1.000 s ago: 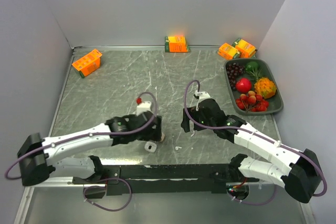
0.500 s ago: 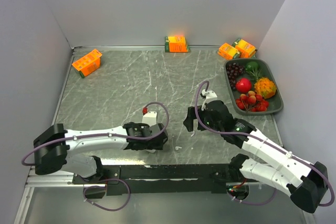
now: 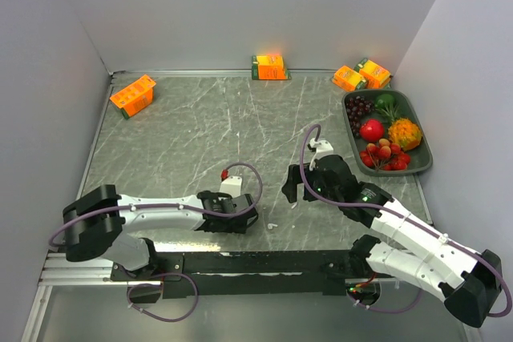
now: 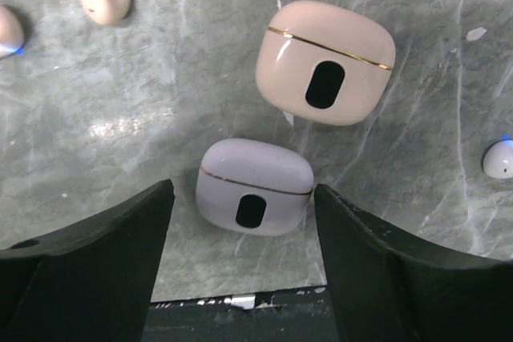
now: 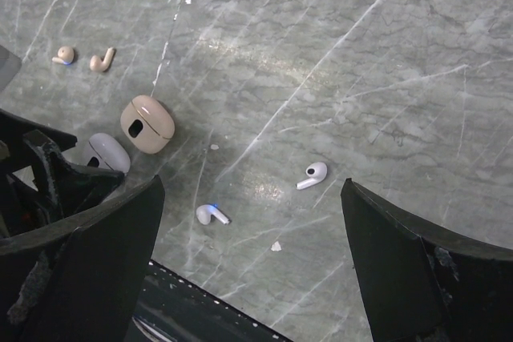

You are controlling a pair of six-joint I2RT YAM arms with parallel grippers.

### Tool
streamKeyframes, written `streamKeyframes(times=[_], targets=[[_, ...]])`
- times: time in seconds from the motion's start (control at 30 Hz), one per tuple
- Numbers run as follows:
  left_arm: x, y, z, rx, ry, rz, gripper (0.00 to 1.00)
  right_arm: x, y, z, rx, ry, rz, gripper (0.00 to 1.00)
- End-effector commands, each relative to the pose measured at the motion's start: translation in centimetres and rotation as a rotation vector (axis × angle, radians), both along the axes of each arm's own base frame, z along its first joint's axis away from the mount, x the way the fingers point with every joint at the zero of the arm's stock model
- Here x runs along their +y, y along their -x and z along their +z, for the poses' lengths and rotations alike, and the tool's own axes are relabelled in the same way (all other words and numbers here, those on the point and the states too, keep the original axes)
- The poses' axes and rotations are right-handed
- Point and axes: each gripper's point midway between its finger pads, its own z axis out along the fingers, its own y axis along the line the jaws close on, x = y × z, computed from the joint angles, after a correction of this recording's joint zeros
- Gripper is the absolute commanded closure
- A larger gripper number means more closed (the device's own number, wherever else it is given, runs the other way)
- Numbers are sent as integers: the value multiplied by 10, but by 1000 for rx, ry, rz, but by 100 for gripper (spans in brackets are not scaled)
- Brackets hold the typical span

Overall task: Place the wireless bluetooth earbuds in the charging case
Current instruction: Pick up the charging case at the center of the board.

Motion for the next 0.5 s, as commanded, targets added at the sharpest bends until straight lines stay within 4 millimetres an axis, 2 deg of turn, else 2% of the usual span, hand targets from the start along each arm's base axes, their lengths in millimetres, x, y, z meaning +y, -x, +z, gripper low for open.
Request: streamKeyframes(times=[0.0, 0.17, 0.33, 0.47], targets=[[-10, 1, -8, 4, 13, -40, 27, -2, 1, 1, -4, 2, -14, 0], [-11, 2, -11, 10, 18, -46, 29, -4, 2, -3, 1, 6, -18, 0], [-9, 3, -10, 10, 17, -51, 22, -4, 4, -6, 10, 12, -16, 0], [-7, 5, -14, 20, -1, -73, 23, -5, 4, -8, 14, 6, -21, 0]])
